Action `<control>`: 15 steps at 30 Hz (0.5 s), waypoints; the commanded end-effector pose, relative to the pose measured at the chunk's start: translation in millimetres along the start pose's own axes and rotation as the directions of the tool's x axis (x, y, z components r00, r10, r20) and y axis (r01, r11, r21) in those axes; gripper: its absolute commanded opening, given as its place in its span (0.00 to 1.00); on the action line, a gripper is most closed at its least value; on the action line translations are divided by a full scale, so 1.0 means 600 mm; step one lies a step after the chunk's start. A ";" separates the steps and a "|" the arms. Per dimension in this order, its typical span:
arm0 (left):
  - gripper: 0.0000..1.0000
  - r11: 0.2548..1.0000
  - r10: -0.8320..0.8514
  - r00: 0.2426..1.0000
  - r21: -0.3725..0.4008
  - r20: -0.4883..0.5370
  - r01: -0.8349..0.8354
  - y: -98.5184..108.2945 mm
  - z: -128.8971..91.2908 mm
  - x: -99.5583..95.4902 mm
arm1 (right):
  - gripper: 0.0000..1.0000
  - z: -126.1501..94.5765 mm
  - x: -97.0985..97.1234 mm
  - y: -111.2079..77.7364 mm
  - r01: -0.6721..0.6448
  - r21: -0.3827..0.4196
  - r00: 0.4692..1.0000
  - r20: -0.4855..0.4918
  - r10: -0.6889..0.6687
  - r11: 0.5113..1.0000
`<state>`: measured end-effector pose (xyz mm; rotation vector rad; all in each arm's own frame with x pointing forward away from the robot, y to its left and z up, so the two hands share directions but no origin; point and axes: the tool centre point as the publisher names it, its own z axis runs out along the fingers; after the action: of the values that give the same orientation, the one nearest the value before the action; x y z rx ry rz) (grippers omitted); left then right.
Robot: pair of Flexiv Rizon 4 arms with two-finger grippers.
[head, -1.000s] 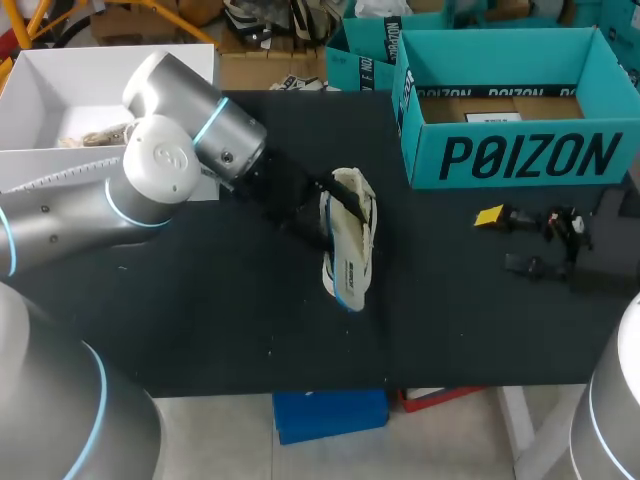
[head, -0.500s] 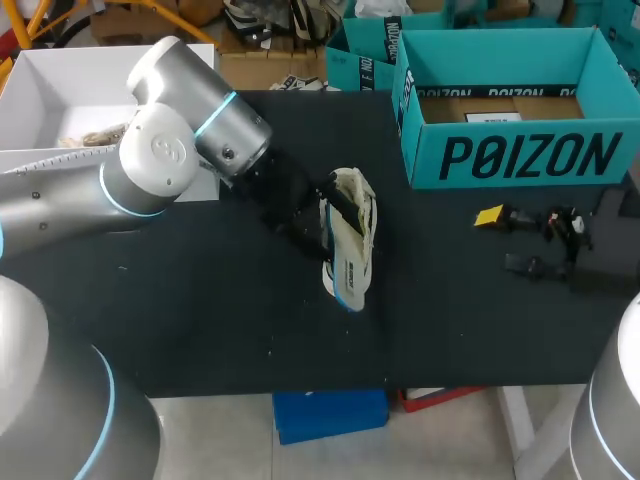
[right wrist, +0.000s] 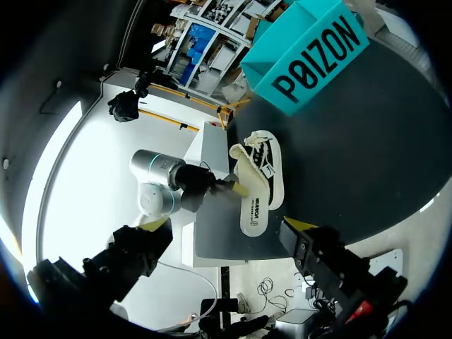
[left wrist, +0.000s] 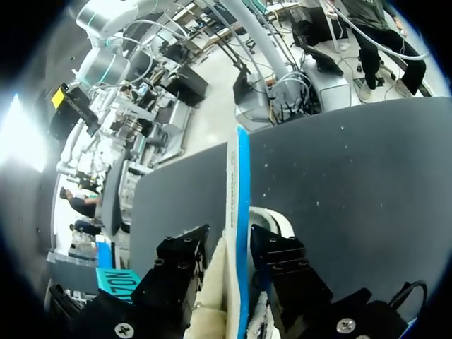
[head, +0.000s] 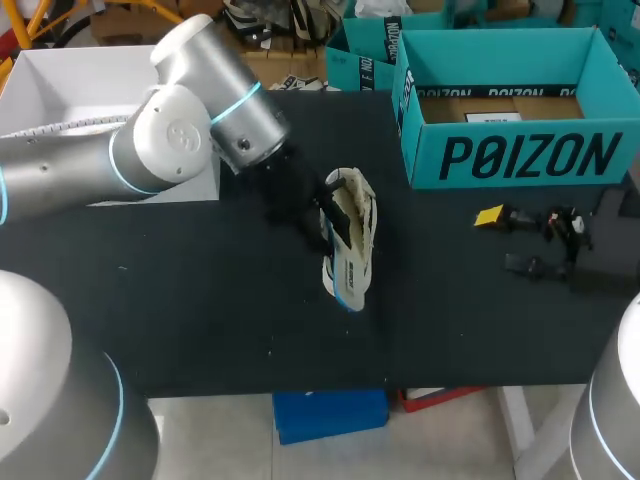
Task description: Take the shoe out of the shoebox, open the shoe tongue, remove and reinsert the insole, then place the shoe into the shoebox
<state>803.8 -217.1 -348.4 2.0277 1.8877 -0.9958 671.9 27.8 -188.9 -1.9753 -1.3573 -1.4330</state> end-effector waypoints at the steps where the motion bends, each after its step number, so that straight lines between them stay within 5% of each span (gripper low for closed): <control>1: 0.25 1.000 -0.011 0.999 -0.020 -0.044 0.010 -0.004 -0.003 -0.003 | 1.00 0.000 0.001 0.000 -0.001 0.000 1.000 0.001 0.001 1.000; 10: 0.33 0.997 -0.030 0.995 -0.070 -0.095 0.024 -0.002 0.006 0.016 | 1.00 0.000 0.001 0.000 -0.001 0.000 1.000 0.001 0.001 1.000; 15: 0.22 0.996 -0.039 0.994 -0.087 -0.105 0.030 0.000 0.005 0.022 | 1.00 0.000 0.001 0.000 -0.001 0.000 1.000 0.001 0.001 1.000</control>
<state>805.4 -209.3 -360.2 2.0524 1.9868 -0.8244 671.8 27.8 -188.9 -1.9754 -1.3574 -1.4330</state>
